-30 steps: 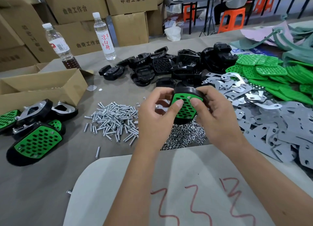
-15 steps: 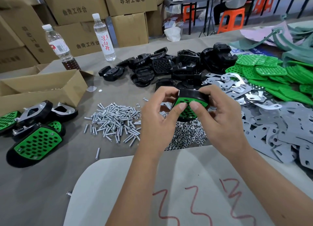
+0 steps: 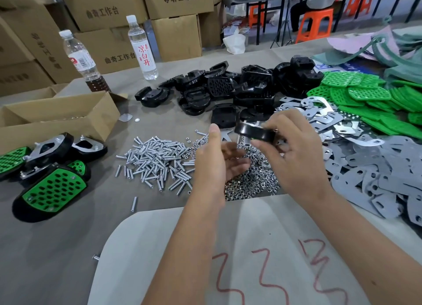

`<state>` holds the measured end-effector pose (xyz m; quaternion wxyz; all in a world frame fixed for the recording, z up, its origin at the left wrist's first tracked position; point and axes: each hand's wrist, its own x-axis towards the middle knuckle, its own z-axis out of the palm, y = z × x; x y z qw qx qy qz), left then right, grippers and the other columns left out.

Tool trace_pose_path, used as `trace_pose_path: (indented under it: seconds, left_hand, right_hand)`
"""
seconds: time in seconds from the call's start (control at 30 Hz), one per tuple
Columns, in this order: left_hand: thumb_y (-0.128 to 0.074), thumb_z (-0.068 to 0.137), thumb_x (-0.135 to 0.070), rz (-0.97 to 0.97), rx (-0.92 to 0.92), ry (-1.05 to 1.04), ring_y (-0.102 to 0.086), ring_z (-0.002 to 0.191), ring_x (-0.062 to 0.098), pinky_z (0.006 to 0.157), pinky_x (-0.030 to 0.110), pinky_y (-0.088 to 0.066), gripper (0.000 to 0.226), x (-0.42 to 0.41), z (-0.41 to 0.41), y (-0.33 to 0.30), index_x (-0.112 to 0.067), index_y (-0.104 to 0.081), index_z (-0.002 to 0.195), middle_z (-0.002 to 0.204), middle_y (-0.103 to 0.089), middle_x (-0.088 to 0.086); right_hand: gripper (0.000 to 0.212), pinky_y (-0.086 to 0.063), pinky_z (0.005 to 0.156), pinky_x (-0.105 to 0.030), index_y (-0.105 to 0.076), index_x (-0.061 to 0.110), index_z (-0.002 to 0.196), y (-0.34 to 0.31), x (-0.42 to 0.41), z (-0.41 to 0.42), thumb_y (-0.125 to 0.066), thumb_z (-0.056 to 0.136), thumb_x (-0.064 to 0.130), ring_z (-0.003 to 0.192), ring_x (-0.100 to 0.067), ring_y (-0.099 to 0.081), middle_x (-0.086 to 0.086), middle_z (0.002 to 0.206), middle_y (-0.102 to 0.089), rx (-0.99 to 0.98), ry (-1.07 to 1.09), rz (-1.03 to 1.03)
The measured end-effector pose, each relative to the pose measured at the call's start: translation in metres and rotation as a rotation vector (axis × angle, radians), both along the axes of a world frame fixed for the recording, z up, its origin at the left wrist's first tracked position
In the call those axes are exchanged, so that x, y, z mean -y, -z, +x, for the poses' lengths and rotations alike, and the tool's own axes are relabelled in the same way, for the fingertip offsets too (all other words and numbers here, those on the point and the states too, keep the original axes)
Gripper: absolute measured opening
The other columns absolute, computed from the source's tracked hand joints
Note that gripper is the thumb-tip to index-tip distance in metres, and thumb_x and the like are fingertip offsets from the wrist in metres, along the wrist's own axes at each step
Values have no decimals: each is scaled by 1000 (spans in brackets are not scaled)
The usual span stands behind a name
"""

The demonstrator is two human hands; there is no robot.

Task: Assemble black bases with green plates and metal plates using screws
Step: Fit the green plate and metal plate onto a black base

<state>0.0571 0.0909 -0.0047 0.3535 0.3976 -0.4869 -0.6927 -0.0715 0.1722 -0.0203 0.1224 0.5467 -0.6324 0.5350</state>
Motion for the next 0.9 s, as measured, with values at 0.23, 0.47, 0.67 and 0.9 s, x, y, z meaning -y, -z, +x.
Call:
trace_pose_path:
  seconds: [0.23, 0.47, 0.67, 0.9]
  left_hand:
    - [-63, 99, -6, 129, -108, 42, -75, 69, 25, 62, 28, -62, 15, 11, 8, 0, 5, -73, 98, 86, -78, 18]
    - [-62, 100, -3, -21, -42, 78, -77, 84, 24, 77, 36, -64, 17, 5, 5, 4, -2, -74, 88, 93, -79, 17]
    - [-64, 97, -1, -82, -29, 58, -76, 77, 21, 79, 39, -65, 16, 3, 3, 3, -3, -67, 82, 98, -76, 24]
    - [-79, 66, -2, -56, -92, 123, -76, 99, 30, 86, 42, -64, 25, -3, 4, -2, -11, -78, 89, 103, -78, 20]
  right_hand:
    - [32, -46, 89, -9, -68, 14, 111, 4, -3, 0, -73, 84, -2, 119, -8, -56, 3, 125, -55, -10, -203, 220]
    - [6, -56, 81, -41, -65, 12, 96, 5, 0, 1, -70, 96, 8, 106, -13, -59, 2, 118, -54, 5, -145, 222]
    - [11, -49, 63, -43, -53, 16, 96, 5, 5, 7, -57, 99, 25, 91, -19, -45, 3, 106, -45, -201, 73, 303]
    - [14, -52, 63, -50, -51, 13, 94, 0, 3, 6, -50, 101, 25, 99, -25, -46, -4, 106, -47, -183, 163, 334]
